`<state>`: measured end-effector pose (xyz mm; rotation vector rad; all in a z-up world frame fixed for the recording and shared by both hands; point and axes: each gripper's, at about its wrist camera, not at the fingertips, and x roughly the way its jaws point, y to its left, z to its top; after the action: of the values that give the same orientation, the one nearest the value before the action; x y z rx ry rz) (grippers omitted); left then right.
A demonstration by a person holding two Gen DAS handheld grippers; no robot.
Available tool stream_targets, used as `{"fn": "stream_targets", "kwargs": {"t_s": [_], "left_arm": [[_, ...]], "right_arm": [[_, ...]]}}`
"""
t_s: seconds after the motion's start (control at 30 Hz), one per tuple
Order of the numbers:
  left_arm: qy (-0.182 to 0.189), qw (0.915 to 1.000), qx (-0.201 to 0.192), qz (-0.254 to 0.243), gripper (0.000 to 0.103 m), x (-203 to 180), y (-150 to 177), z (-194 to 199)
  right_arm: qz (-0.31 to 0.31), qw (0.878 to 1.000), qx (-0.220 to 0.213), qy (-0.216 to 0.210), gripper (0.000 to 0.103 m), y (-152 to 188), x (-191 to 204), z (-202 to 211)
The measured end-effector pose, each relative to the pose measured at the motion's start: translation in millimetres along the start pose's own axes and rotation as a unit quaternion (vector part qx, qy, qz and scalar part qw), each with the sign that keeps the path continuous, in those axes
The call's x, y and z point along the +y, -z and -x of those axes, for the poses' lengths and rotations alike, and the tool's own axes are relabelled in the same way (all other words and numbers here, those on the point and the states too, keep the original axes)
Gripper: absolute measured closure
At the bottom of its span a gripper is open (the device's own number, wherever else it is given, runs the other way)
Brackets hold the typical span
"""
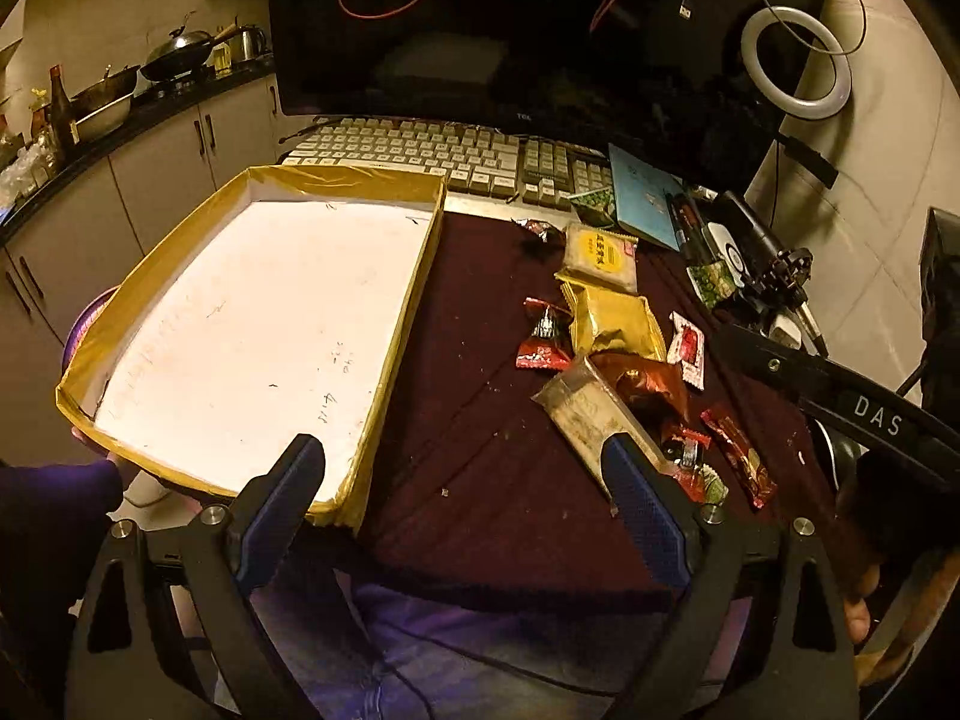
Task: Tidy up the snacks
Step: 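Move both tools over the snacks scattered on the red cloth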
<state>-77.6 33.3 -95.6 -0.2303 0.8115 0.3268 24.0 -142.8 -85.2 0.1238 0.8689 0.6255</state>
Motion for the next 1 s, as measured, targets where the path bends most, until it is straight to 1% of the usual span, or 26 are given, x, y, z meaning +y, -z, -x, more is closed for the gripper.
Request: {"fn": "stream_targets", "kwargs": {"t_s": [0.1,0.17,0.27,0.33,0.6,0.67,0.8,0.9,1.0], "left_arm": [[-0.016,0.9999,0.0,-0.003,0.009,0.4,0.9,-0.9],[-0.014,0.9999,0.0,-0.001,0.009,2.1,2.0,0.0],[-0.022,0.9997,-0.004,-0.001,0.009,2.2,3.5,1.8],[-0.024,0.9997,-0.006,-0.002,0.009,4.0,3.8,2.9],[-0.026,0.9996,-0.006,-0.003,0.009,2.7,3.7,2.5],[-0.021,0.9998,-0.005,0.0,0.009,3.2,3.6,2.1],[0.004,0.9999,0.002,0.013,0.009,5.6,2.8,-1.5],[0.028,0.9994,0.009,0.017,0.009,7.3,3.2,-7.7],[0.042,0.9989,0.013,0.018,0.009,4.9,2.7,-15.8]], "right_arm": [[0.009,1.0,0.004,-0.004,0.026,2.7,5.7,-4.7],[0.016,1.0,0.005,-0.005,0.026,3.8,9.4,-5.6],[0.022,1.0,0.01,-0.006,0.026,5.7,12.5,-8.6],[0.023,1.0,0.014,-0.005,0.028,6.6,13.3,-10.6],[0.021,1.0,0.019,-0.008,0.028,9.3,12.6,-14.3],[0.02,0.999,0.023,-0.008,0.028,9.3,12.1,-16.2],[0.012,0.999,0.037,-0.018,0.028,9.6,8.7,-22.9],[0.004,0.999,0.046,-0.017,0.028,10.1,4.7,-32.0],[-0.007,0.998,0.056,-0.012,0.028,9.6,1.0,-43.2]]}}
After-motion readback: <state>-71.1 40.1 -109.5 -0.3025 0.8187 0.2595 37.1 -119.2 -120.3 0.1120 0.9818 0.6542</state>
